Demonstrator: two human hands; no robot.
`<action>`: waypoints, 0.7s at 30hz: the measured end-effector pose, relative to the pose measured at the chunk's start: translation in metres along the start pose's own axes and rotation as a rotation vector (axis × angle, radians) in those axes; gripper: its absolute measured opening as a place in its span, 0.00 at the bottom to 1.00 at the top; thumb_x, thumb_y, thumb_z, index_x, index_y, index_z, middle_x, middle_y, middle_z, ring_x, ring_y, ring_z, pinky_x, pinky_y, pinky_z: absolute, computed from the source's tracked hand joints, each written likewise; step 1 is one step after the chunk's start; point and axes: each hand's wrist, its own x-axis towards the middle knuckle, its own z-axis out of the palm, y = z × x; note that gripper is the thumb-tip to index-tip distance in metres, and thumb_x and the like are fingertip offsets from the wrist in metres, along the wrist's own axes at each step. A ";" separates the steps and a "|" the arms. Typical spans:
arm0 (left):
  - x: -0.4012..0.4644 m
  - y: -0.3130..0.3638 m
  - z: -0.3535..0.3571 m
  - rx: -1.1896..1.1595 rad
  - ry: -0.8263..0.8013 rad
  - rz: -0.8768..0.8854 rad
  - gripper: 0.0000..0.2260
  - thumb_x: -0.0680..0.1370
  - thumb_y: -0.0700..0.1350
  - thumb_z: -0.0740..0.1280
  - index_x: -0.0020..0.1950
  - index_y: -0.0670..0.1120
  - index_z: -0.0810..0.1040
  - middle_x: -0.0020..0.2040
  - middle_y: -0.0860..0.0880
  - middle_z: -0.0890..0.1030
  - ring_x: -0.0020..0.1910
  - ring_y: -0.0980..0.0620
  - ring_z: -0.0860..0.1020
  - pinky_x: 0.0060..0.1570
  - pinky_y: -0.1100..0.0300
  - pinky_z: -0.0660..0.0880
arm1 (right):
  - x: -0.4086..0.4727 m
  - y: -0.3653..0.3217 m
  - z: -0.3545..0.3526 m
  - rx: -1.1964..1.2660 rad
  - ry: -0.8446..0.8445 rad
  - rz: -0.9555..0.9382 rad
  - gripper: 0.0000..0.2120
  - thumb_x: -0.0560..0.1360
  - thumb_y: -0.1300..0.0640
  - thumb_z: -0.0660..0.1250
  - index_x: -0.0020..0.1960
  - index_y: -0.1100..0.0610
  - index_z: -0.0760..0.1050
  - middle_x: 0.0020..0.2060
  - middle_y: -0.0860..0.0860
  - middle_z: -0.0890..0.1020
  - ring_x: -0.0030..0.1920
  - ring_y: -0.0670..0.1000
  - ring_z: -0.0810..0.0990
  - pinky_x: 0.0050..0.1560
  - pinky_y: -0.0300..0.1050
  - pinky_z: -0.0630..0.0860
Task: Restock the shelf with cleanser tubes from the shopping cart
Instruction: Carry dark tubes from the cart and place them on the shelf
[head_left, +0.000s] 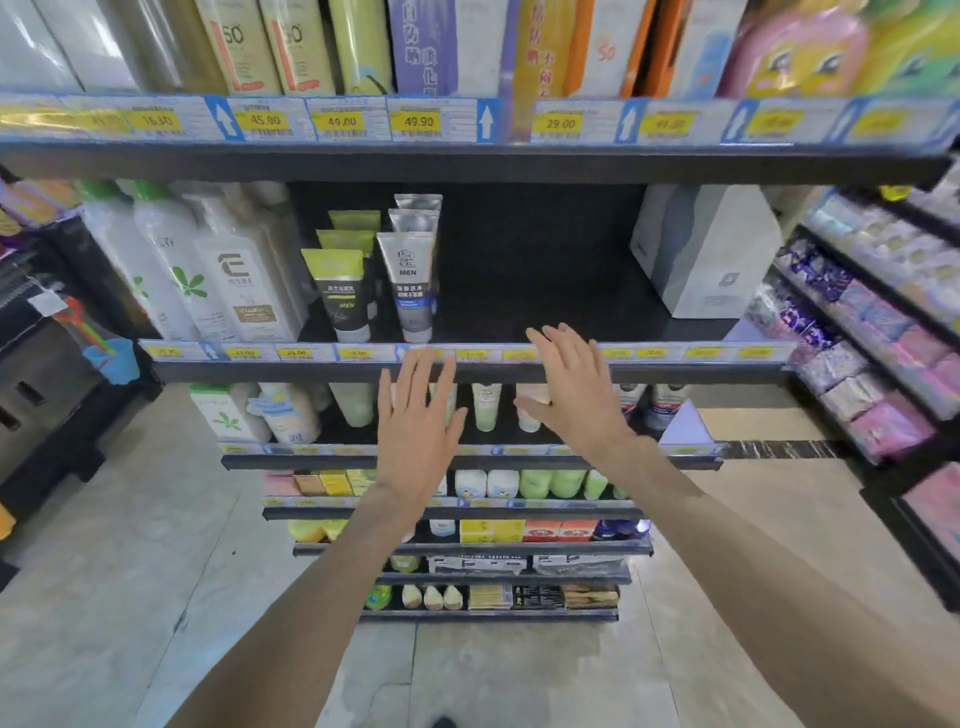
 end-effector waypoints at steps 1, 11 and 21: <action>-0.005 0.018 0.002 -0.008 -0.017 0.016 0.29 0.85 0.56 0.58 0.84 0.48 0.58 0.84 0.43 0.57 0.84 0.43 0.52 0.80 0.38 0.54 | -0.017 0.013 -0.003 -0.023 -0.008 0.016 0.41 0.77 0.41 0.71 0.82 0.52 0.56 0.80 0.54 0.60 0.82 0.57 0.53 0.80 0.61 0.50; -0.065 0.238 0.016 -0.119 -0.215 0.266 0.29 0.85 0.60 0.56 0.83 0.50 0.60 0.83 0.44 0.60 0.84 0.43 0.54 0.80 0.38 0.53 | -0.226 0.168 -0.042 -0.105 -0.100 0.303 0.44 0.75 0.35 0.70 0.81 0.51 0.56 0.80 0.54 0.61 0.81 0.60 0.56 0.78 0.62 0.57; -0.101 0.474 0.053 -0.395 -0.325 0.704 0.28 0.84 0.58 0.63 0.81 0.49 0.64 0.82 0.42 0.63 0.82 0.41 0.59 0.79 0.37 0.56 | -0.417 0.309 -0.103 -0.165 -0.168 0.754 0.45 0.74 0.35 0.70 0.82 0.51 0.54 0.79 0.54 0.60 0.80 0.61 0.55 0.77 0.62 0.56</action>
